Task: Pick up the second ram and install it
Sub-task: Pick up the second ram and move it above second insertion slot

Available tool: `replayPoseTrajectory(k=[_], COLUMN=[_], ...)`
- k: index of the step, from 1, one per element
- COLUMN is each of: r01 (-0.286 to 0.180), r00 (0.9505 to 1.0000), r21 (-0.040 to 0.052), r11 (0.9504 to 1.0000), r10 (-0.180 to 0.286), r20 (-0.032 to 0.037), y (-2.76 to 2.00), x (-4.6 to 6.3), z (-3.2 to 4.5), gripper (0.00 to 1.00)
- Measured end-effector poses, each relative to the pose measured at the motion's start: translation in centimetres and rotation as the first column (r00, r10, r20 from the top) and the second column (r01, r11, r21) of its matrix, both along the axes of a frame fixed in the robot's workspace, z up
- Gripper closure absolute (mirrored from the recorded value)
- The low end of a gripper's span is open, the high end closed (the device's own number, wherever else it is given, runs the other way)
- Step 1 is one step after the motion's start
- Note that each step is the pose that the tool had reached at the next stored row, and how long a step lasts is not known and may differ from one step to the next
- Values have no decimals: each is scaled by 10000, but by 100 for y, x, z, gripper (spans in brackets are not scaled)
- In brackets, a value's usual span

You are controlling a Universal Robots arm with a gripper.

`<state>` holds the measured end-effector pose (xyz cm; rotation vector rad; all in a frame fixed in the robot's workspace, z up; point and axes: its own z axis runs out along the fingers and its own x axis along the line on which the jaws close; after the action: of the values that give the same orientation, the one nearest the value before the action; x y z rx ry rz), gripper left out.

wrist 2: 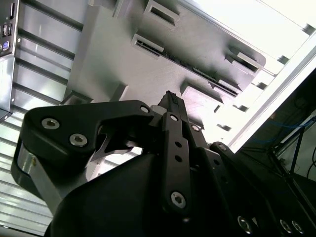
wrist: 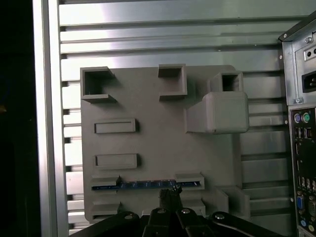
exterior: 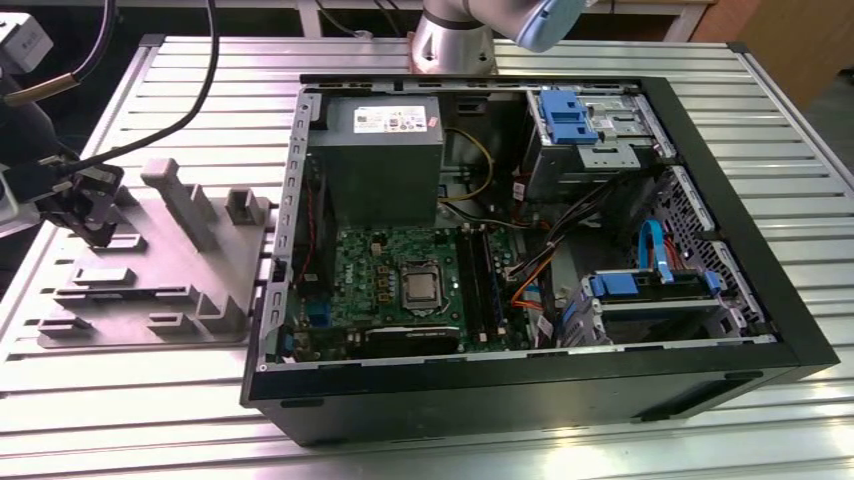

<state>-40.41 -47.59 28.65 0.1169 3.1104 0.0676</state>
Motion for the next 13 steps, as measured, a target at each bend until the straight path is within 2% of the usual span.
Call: replayPoseTrajectory(k=[6,13], r01=[-523,-1392], r00=[9986,9903], r21=[0,-1], r11=[9986,9903], r10=[523,1392], r20=[1,0], y=[0,0], x=[-4,-19], z=[-7,-23], gripper=[90,90])
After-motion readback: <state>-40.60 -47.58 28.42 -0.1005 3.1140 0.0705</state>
